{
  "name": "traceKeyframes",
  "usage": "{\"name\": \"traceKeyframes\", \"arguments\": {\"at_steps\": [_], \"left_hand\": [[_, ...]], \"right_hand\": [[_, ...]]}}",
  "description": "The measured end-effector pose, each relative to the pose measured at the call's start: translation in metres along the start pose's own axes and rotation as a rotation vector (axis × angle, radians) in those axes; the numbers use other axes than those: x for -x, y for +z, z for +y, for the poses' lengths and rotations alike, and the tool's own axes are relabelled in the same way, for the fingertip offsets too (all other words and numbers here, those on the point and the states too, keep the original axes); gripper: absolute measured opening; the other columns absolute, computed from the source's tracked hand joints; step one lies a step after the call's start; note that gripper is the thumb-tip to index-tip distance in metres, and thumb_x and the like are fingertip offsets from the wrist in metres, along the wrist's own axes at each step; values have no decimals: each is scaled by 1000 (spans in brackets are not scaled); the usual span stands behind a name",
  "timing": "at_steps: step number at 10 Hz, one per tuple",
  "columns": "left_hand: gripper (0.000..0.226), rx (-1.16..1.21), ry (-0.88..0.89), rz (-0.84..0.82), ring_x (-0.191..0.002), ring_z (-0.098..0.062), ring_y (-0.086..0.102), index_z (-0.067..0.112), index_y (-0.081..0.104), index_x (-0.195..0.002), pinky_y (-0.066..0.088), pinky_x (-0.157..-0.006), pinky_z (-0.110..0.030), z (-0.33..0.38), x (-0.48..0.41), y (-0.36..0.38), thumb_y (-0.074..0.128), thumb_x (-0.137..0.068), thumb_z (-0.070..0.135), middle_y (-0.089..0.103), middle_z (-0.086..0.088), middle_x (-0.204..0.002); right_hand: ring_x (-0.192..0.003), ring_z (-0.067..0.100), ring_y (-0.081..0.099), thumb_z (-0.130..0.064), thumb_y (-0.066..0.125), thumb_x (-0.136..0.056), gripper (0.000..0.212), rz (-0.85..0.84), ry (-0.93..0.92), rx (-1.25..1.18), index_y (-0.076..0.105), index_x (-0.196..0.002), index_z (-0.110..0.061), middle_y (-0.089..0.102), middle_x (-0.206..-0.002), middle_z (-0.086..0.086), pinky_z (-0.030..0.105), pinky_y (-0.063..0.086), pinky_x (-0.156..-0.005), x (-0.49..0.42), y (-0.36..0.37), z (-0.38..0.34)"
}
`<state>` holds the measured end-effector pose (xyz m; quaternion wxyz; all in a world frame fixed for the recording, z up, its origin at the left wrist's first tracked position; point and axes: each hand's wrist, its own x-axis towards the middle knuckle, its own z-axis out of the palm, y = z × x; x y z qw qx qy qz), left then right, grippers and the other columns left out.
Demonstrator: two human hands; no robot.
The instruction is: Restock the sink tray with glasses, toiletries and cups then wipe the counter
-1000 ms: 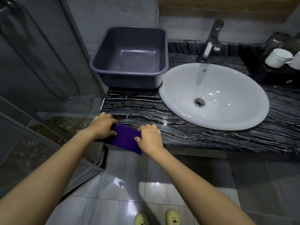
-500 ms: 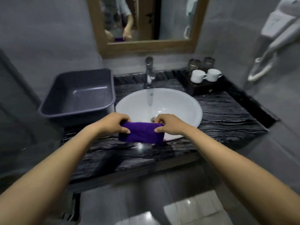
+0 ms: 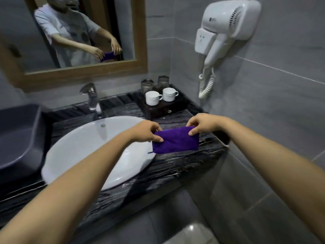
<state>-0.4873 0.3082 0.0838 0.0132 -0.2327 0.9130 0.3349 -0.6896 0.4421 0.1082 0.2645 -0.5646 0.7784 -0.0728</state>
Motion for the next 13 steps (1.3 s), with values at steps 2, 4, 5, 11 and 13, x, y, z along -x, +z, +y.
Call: {"name": "traceKeyframes", "arguments": {"at_steps": [2,4,5,11,13], "left_hand": [[22,58,-93,-52,-70,-14,55,9,68,-95,41,-69,-23,11,-80,73,71,-79,25,63,-2,-81],[16,101,-232,-170,-65,-14,60,13,64,-89,52,-58,-20,-1,-138,114,71,-80,25,66,-2,-77],[35,-101,-241,-160,-99,-27,63,7,65,-109,47,-82,-30,-8,-162,119,67,-83,30,69,-12,-108],[57,-623,-356,-563,-123,-24,53,17,43,-138,48,-91,-36,75,-154,-66,50,-90,47,49,-5,-141],[68,-615,-340,-343,-129,-24,48,19,31,-145,43,-91,-39,140,-136,-196,44,-89,56,43,-5,-147]], "right_hand": [[-86,13,58,-15,70,-81,21,-88,138,-50,70,-101,-9,65,-90,0,25,43,-80,-27,6,93],[-89,17,56,-13,68,-83,22,-207,259,-78,69,-105,-8,64,-89,0,29,45,-81,-68,24,146],[-106,23,59,-13,65,-86,28,-199,292,-40,66,-113,-9,65,-117,10,34,45,-95,-89,29,153],[-137,29,36,-56,46,-90,75,-548,609,69,24,-148,-14,35,-151,9,39,35,-104,-78,-104,-10],[-140,26,32,-59,41,-90,74,-263,509,85,19,-149,-20,25,-157,5,38,36,-101,-28,-240,-101]]}}
